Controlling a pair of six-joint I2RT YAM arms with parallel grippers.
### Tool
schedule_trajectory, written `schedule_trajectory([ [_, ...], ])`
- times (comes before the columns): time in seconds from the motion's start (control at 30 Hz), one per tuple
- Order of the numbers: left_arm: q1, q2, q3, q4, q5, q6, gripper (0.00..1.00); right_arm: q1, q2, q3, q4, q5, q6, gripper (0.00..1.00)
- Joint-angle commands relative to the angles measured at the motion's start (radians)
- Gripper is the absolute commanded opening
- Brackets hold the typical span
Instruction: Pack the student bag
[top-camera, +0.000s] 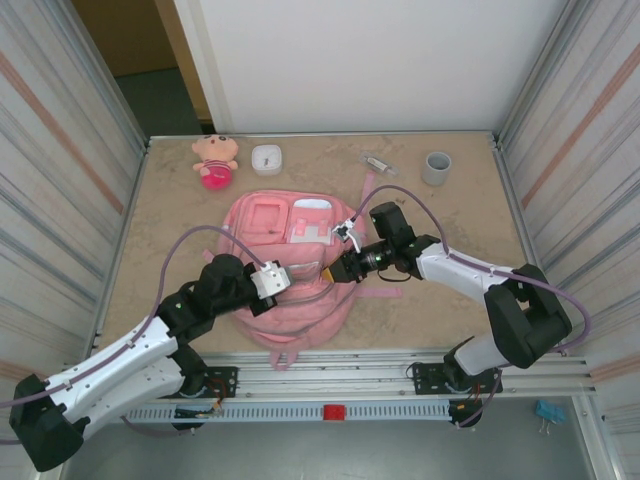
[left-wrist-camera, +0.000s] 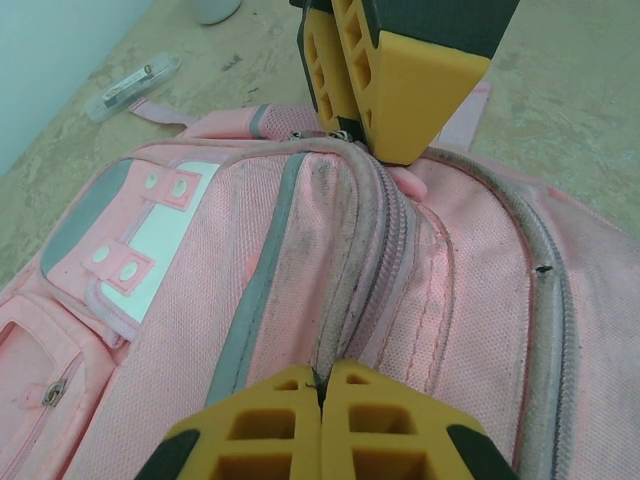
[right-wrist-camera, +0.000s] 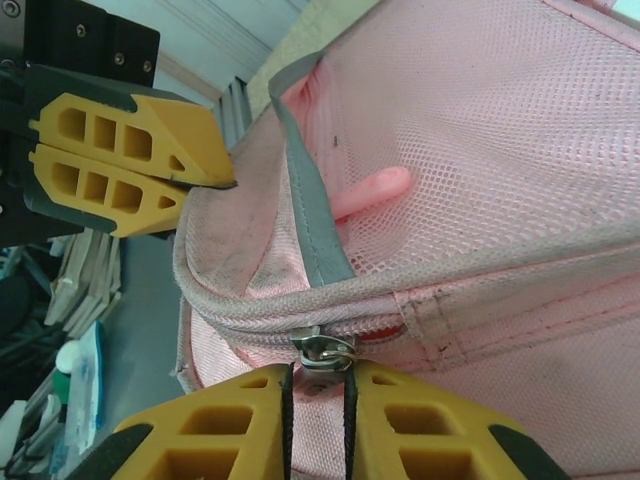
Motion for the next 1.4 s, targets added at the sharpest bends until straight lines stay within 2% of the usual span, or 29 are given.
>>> schedule_trajectory([
  [0.0,0.013,-0.011,0.013,0.091,-0.007,-0.023,0.00,0.009,-0.012,0.021,0.044,0.013,0.024,0.25],
  [0.03,0.013,-0.011,0.013,0.092,-0.004,-0.025,0.00,0.009,-0.007,0.022,0.052,0.021,0.029,0.32],
  [0.23,0.013,-0.016,0.016,0.091,0.001,-0.028,0.00,0.009,0.017,0.031,0.108,-0.004,0.064,0.34],
  [0.37,0.013,-0.023,0.015,0.088,-0.024,-0.036,0.00,0.009,-0.006,0.023,0.098,-0.013,0.076,0.23],
  [0.53,0.013,-0.006,0.018,0.078,-0.108,-0.046,0.00,0.020,-0.073,-0.008,0.085,-0.015,0.101,0.12],
  [1.1,0.013,0.063,0.029,0.158,-0.120,-0.073,0.00,0.229,-0.134,0.010,0.114,0.129,0.215,0.09],
  [1.17,0.013,0.065,0.032,0.158,-0.120,-0.074,0.00,0.239,-0.134,0.014,0.095,0.160,0.223,0.08],
  [1.27,0.013,0.060,0.031,0.155,-0.118,-0.072,0.00,0.224,-0.137,0.027,0.036,0.238,0.252,0.01],
  [1.37,0.013,0.050,0.030,0.145,-0.121,-0.072,0.00,0.200,-0.145,0.037,-0.006,0.308,0.290,0.00],
])
